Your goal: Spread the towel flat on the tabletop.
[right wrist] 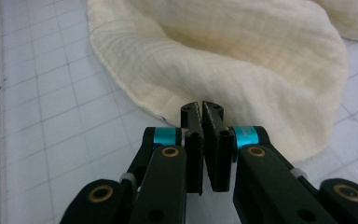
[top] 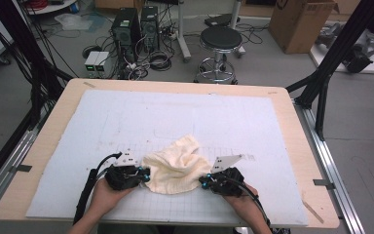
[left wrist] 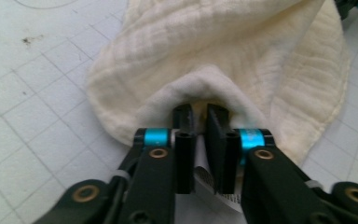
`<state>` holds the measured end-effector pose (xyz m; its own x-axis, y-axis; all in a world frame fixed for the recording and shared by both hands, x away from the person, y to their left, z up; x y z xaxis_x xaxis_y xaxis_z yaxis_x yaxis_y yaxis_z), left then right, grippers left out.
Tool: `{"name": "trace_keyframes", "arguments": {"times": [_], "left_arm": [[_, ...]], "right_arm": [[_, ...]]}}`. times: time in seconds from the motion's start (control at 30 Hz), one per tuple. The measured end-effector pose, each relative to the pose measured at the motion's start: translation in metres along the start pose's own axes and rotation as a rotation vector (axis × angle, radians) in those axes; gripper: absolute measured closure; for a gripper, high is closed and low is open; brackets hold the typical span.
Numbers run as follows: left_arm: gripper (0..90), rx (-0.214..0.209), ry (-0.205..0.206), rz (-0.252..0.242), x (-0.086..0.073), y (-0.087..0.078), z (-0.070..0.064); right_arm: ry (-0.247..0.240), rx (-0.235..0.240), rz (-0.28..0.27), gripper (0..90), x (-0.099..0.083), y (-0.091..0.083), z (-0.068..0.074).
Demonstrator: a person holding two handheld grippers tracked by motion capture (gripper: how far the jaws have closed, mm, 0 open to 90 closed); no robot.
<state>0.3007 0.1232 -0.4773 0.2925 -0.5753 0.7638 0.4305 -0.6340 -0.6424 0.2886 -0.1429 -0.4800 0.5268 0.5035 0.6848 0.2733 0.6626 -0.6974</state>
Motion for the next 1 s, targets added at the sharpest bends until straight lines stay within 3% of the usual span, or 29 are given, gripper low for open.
{"name": "trace_keyframes", "arguments": {"times": [0.23, 0.3, 0.43, 0.7, 0.77, 0.9, 1.0], "left_arm": [[84.2, 0.034, 0.025, -0.003, 0.0, -0.022, -0.013], [84.1, 0.041, 0.0, -0.018, -0.001, -0.028, -0.016], [84.0, 0.057, -0.009, -0.029, -0.003, -0.041, -0.024], [84.4, 0.049, 0.019, -0.017, -0.016, -0.06, -0.045], [84.0, 0.028, 0.015, -0.025, -0.018, -0.063, -0.049], [73.0, 0.004, 0.028, -0.05, -0.013, -0.065, -0.051], [65.4, 0.001, 0.01, -0.061, -0.007, -0.06, -0.041]], "right_arm": [[0.002, 0.005, -0.038, 87.5, -0.009, -0.022, 0.008], [-0.002, 0.005, -0.05, 87.5, -0.013, -0.029, 0.012], [0.0, 0.007, -0.063, 87.5, -0.021, -0.042, 0.021], [-0.014, 0.004, -0.046, 87.4, -0.039, -0.052, 0.033], [-0.007, 0.002, -0.037, 87.2, -0.043, -0.053, 0.034], [0.008, 0.028, -0.063, 76.8, -0.041, -0.055, 0.034], [0.007, 0.034, -0.099, 71.7, -0.031, -0.059, 0.033]]}}
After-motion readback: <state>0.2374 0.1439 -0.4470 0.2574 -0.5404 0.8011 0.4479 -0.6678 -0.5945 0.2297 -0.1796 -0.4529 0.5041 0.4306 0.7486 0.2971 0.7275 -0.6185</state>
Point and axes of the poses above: each handheld gripper's, and its own axes: y roughly forward along the jaws, x roughly out of its top, z roughly to its left, the point moved 6 cm from there along y, roughly forward along the jaws, and after that the axes turned 11 degrees about y, right-handed, at the moved point
